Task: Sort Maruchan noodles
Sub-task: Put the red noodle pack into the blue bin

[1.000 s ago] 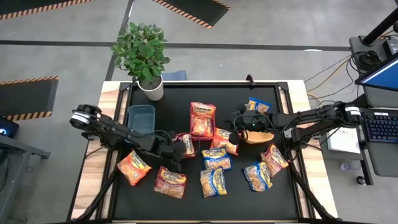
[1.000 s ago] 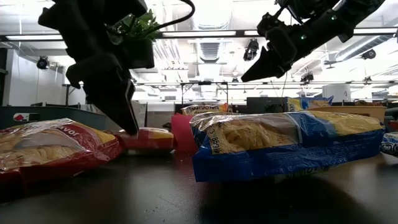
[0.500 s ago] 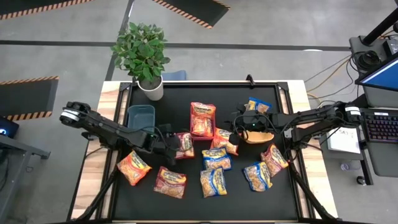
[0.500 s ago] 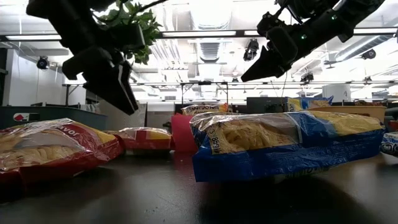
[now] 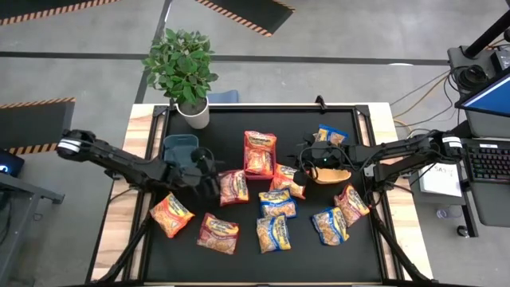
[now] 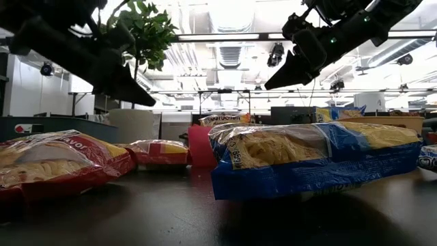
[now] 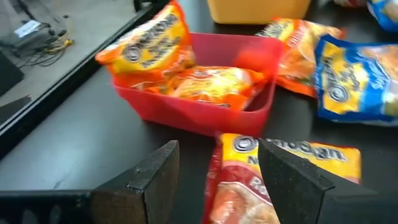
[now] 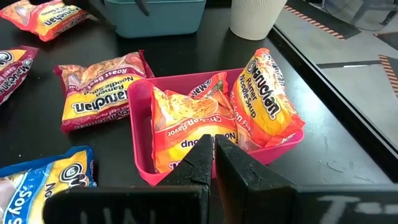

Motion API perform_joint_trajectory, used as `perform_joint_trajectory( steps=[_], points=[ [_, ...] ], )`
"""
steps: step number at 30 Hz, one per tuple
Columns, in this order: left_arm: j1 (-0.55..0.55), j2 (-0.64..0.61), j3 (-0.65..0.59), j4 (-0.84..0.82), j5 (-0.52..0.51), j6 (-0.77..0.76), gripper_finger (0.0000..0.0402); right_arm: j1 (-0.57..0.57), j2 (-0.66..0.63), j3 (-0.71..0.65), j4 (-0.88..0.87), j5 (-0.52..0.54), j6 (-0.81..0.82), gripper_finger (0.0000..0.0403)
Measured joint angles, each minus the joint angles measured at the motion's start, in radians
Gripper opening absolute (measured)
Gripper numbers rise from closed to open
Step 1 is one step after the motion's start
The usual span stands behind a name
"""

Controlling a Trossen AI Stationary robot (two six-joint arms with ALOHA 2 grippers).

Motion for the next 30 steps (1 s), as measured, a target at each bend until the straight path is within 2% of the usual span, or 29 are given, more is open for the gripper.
perform_joint_trajectory(
  steps=[6, 20, 26, 30],
  points=[
    [0.040, 0.043, -0.049, 0.098, 0.000, -0.022, 0.0203, 0.000, 0.000, 0.001, 0.001, 0.006, -0.003, 0.0009],
    [0.053, 0.285, -0.054, 0.234, 0.017, -0.064, 0.0200, 0.000, 0.002, 0.001, 0.007, 0.007, -0.003, 0.0009],
    [0.053, 0.363, -0.053, 0.296, 0.016, -0.082, 0.0188, 0.000, 0.002, 0.000, 0.007, 0.007, 0.004, 0.0009],
    [0.053, 0.389, -0.053, 0.291, 0.021, -0.123, 0.0164, 0.000, 0.002, 0.000, 0.007, 0.007, 0.004, 0.0009]
  ],
)
